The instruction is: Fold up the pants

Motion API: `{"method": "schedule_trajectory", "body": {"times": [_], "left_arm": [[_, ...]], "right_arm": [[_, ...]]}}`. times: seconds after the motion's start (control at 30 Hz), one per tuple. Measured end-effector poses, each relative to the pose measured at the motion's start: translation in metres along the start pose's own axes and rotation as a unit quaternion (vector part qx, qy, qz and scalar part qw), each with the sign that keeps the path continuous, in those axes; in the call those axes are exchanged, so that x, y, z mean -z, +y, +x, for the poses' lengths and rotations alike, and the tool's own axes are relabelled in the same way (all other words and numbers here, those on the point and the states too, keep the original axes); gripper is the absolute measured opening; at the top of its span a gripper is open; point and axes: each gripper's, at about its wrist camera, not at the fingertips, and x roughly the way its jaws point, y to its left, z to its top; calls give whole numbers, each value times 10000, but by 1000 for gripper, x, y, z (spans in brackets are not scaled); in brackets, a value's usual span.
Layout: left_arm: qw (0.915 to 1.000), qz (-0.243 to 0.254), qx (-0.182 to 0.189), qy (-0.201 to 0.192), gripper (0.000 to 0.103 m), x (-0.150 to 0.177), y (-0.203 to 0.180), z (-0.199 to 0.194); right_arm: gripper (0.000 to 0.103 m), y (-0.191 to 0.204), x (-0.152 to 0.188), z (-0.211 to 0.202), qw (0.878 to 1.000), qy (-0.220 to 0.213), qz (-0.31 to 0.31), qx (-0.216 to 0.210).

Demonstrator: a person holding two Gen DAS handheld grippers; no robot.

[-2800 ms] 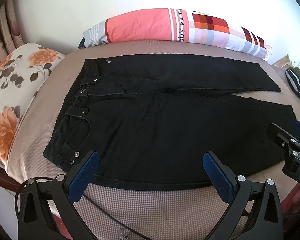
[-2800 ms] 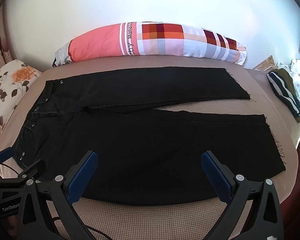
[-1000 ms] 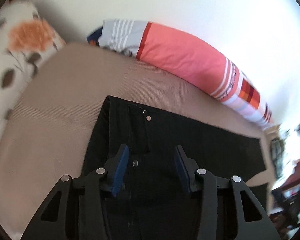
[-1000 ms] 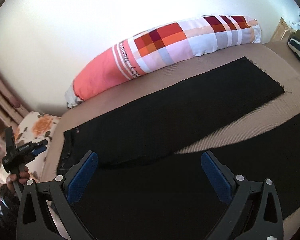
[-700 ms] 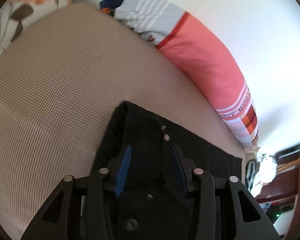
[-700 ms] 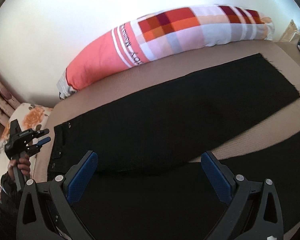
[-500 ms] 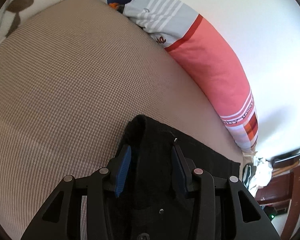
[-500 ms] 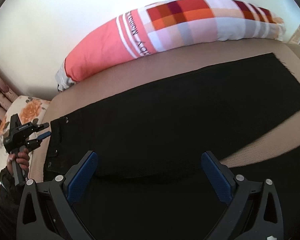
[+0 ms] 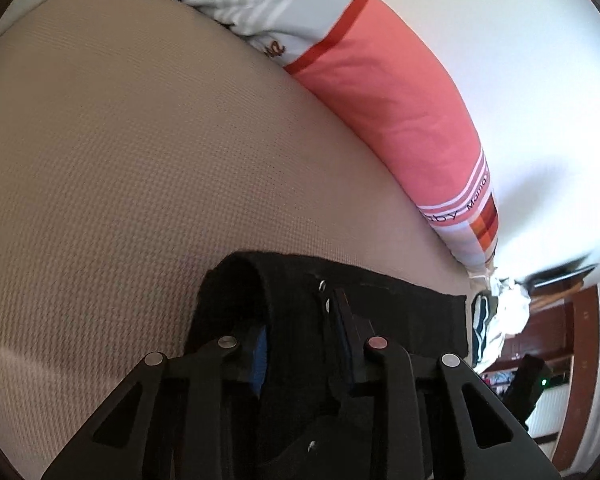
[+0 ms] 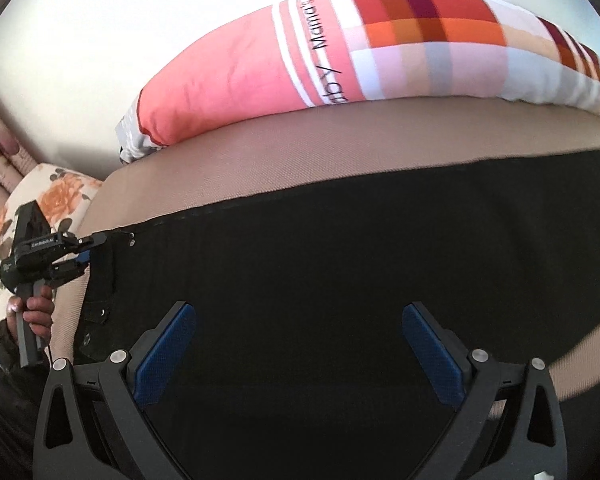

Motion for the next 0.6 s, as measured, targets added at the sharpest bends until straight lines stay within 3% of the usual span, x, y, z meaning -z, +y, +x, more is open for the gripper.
{"method": "schedule_trajectory", "body": {"times": [0.2, 0.23, 0.27, 0.37, 0.5, 0.6], "left_arm": [[9998, -182, 118, -31, 27, -9, 2, 20], [9999, -124, 36, -104, 21, -7, -1, 19], [9998, -44, -46, -165, 9, -5, -4, 17], [9989, 269, -37, -383, 8, 4, -20, 1], [9951, 736, 123, -655, 8, 19, -53, -28], [9898, 1145, 222, -821, 8, 33, -75, -48]], "right_arm": [[103, 11, -22, 22, 9979, 124, -576, -255], [103, 13, -27, 26, 9962, 181, -786, -318], [103, 16, -31, 29, 9946, 228, -956, -344], [103, 23, -49, 36, 9834, 453, -1613, -702], [103, 36, -71, 45, 9575, 683, -2637, -945], [98, 44, -89, 57, 9301, 984, -3361, -1105]]}}
